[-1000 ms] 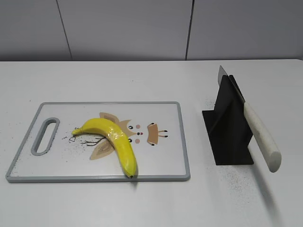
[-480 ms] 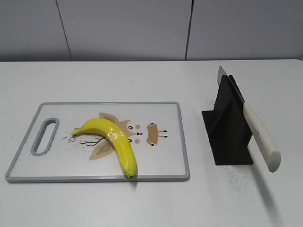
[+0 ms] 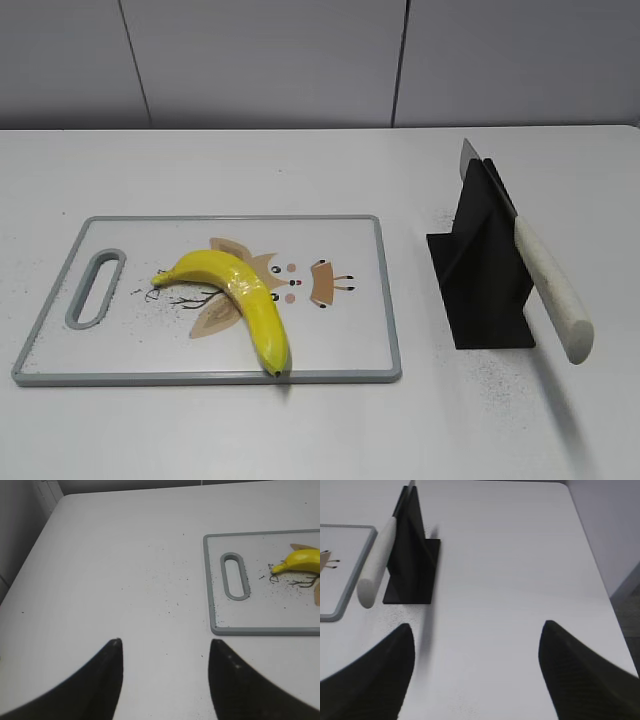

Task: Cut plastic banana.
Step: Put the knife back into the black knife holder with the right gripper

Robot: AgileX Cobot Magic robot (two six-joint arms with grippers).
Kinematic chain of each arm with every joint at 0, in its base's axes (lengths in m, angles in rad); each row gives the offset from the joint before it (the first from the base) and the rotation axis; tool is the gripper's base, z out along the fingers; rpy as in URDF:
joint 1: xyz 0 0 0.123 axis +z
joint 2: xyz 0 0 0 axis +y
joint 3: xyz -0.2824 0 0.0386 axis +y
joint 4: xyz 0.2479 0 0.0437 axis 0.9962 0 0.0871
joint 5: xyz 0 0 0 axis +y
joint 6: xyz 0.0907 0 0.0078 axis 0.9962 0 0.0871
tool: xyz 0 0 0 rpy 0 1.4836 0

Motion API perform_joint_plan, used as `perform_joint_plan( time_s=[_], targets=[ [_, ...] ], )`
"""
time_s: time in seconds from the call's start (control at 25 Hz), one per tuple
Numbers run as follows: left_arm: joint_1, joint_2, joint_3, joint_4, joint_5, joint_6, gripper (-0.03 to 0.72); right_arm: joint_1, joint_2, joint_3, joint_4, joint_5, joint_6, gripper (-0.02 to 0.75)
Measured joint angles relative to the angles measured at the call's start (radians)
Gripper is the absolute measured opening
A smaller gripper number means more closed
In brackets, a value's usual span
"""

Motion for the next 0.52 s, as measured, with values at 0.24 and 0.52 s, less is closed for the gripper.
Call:
perform_joint_plan(
  time_s=[0.24,0.52],
  targets=[
    [0.0,0.0,0.0,0.0,0.0,0.0,0.512,-0.047,0.0,0.0,0.0,0.0,0.001,0.585],
    [0.0,0.002,0.0,0.0,0.0,0.0,0.521,-0.047,0.0,0.0,0.0,0.0,0.001,0.585]
  ],
)
